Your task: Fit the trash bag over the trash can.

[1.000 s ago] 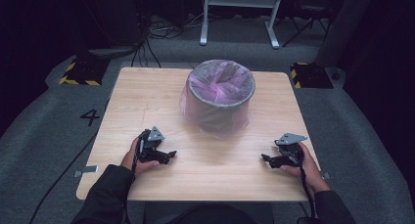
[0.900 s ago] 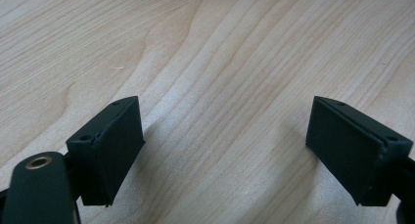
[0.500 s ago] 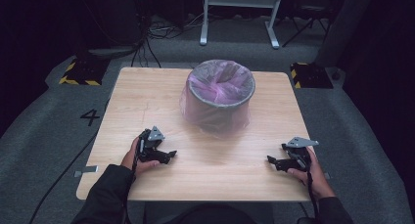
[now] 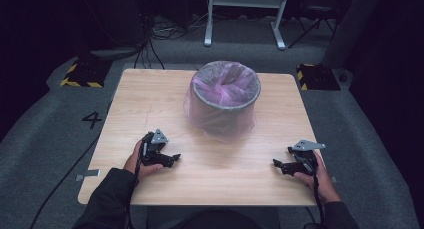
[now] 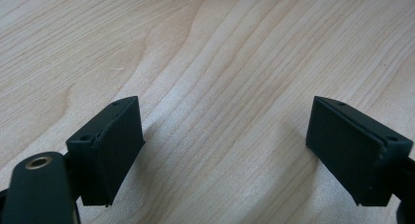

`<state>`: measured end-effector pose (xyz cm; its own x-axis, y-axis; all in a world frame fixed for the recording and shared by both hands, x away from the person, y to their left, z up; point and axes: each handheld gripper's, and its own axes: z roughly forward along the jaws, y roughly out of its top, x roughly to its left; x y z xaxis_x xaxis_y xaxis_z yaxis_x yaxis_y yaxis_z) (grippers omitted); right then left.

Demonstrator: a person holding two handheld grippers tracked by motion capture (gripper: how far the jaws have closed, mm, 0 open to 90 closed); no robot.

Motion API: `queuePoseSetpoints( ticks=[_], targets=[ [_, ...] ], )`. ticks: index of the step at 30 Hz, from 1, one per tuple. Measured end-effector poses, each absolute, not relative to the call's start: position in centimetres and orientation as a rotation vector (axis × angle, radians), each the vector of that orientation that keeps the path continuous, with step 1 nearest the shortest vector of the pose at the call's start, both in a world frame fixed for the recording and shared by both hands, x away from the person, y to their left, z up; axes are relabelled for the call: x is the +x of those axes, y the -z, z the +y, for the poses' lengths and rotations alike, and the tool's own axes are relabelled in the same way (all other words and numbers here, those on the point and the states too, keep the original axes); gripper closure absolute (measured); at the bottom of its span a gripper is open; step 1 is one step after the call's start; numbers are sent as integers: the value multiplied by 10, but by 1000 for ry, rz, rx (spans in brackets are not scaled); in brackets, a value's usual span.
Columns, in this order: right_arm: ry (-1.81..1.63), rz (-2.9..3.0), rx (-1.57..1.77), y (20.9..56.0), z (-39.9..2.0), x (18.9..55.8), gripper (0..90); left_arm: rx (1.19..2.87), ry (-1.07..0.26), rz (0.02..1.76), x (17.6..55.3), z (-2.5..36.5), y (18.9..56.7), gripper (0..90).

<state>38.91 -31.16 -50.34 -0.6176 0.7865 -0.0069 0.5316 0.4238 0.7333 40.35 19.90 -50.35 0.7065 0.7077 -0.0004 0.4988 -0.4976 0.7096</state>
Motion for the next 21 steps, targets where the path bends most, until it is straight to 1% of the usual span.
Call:
queuePoseSetpoints(
  ticks=[21],
  targets=[
    [-1014, 2334, 1130, 503, -312, 389, 147, 2202, -373, 917, 404, 198, 504, 135]
  ],
)
